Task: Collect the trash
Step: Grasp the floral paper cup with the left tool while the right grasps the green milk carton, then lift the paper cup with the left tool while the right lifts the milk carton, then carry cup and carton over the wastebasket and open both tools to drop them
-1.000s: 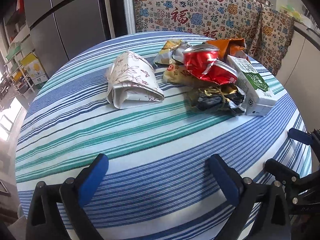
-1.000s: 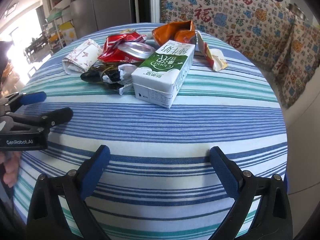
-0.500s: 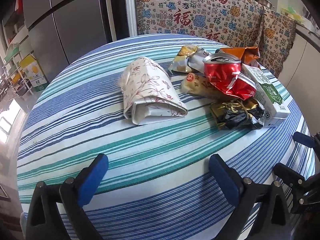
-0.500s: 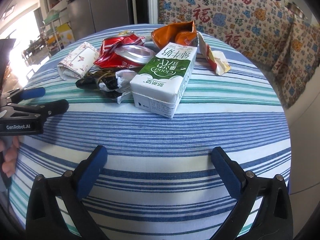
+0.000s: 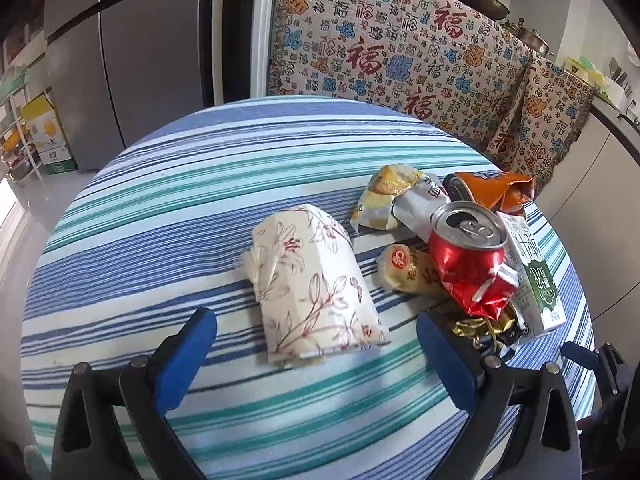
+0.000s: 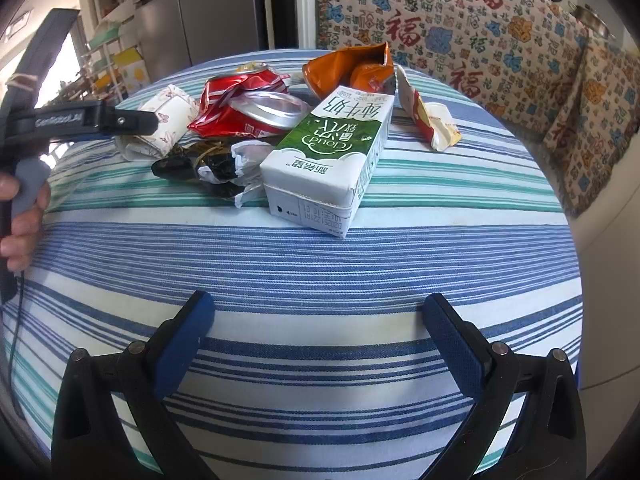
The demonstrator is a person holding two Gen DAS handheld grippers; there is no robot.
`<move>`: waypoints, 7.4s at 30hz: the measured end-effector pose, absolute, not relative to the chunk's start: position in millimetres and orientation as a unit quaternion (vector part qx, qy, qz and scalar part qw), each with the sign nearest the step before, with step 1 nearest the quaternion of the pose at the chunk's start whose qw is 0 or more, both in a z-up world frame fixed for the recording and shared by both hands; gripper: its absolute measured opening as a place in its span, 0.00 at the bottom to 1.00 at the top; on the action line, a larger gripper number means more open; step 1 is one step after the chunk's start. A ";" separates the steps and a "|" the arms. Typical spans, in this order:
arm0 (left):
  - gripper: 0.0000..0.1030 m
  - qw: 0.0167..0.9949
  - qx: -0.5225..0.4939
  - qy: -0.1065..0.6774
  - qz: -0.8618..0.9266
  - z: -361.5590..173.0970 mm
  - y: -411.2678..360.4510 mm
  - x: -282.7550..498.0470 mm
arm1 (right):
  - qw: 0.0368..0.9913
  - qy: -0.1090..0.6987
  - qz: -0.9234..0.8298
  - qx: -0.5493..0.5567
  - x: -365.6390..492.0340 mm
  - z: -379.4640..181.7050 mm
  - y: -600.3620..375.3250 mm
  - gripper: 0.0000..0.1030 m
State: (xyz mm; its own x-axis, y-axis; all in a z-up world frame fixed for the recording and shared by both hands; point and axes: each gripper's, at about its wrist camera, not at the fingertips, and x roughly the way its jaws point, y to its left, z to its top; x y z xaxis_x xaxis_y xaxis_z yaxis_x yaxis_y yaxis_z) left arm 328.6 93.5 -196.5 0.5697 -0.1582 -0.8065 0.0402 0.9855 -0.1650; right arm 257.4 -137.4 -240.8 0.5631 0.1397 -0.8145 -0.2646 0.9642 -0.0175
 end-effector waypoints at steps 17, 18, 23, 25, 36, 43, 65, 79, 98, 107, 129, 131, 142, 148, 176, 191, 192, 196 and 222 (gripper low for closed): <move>0.66 0.884 -0.001 0.464 -0.059 -208.2 84.6 276.5 | 0.906 0.404 0.124 -0.010 277.5 -207.4 -137.5 0.85; 0.66 0.886 0.006 0.461 -0.059 -208.4 80.9 273.1 | 0.908 0.401 0.124 0.001 282.7 -206.4 -136.0 0.84; 0.68 0.891 0.002 0.451 -0.058 -209.8 80.3 272.5 | 0.911 0.399 0.106 0.019 307.1 -206.5 -128.1 0.77; 0.68 0.890 -0.010 0.451 -0.064 -211.0 83.9 272.3 | 0.904 0.413 0.104 0.016 314.2 -211.2 -126.3 0.57; 0.68 0.885 -0.010 0.460 -0.067 -209.8 83.2 268.4 | 0.893 0.433 0.119 -0.026 268.6 -210.5 -151.9 0.51; 0.67 0.881 0.002 0.468 -0.066 -209.5 86.7 249.8 | 0.883 0.448 0.136 -0.028 248.6 -210.6 -176.1 0.60; 0.61 0.870 0.005 0.484 -0.092 -196.8 79.7 270.8 | 0.866 0.490 0.098 0.017 294.5 -197.2 -174.4 0.48; 0.59 0.881 -0.012 0.464 -0.095 -175.2 65.7 244.0 | 0.878 0.463 0.117 0.020 268.6 -180.8 -190.7 0.48; 0.59 0.886 -0.009 0.448 -0.123 -155.5 10.9 242.4 | 0.884 0.447 0.128 0.040 254.4 -175.7 -208.8 0.48; 0.59 0.885 0.011 0.449 -0.124 -158.4 -12.1 240.8 | 0.878 0.458 0.133 0.036 252.5 -181.8 -208.1 0.48; 0.63 0.850 0.050 0.503 -0.147 -188.1 -20.5 243.5 | 0.859 0.498 0.113 -0.033 260.7 -203.3 -182.1 0.49; 0.53 0.853 0.048 0.498 -0.148 -186.5 -20.5 244.6 | 0.863 0.493 0.110 -0.026 260.1 -199.0 -185.7 0.47; 0.44 0.853 0.029 0.491 -0.174 -179.2 -42.5 245.1 | 0.890 0.437 0.080 0.097 244.2 -167.8 -274.9 0.47; 0.65 0.850 0.036 0.502 -0.159 -190.6 -46.5 250.3 | 0.888 0.440 0.071 0.109 237.3 -172.2 -295.8 0.47; 0.57 0.809 0.022 0.455 -0.371 -163.9 -337.2 285.7 | 0.882 0.414 -0.120 0.188 170.7 -185.0 -530.0 0.48; 0.59 0.780 0.062 0.489 -0.385 -233.5 -413.6 309.6 | 0.864 0.418 -0.148 0.240 167.1 -214.6 -570.0 0.48; 0.59 0.780 0.064 0.490 -0.385 -235.7 -415.2 309.7 | 0.864 0.416 -0.149 0.241 167.7 -214.6 -570.8 0.48; 0.60 0.779 0.073 0.489 -0.386 -243.7 -420.2 311.6 | 0.862 0.415 -0.156 0.247 170.5 -215.4 -573.4 0.48; 0.77 0.819 0.038 0.430 -0.378 -181.8 -332.5 264.3 | 0.897 0.340 -0.204 0.194 162.8 -171.7 -548.7 0.91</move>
State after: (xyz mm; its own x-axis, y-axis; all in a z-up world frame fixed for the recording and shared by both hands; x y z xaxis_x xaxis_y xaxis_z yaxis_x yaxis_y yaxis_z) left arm 264.3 -332.5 -181.8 0.3443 -0.5870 -0.7328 0.6523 0.7109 -0.2629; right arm 162.8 -548.7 -171.7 0.6850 -0.2341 -0.6899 0.4980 0.8416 0.2089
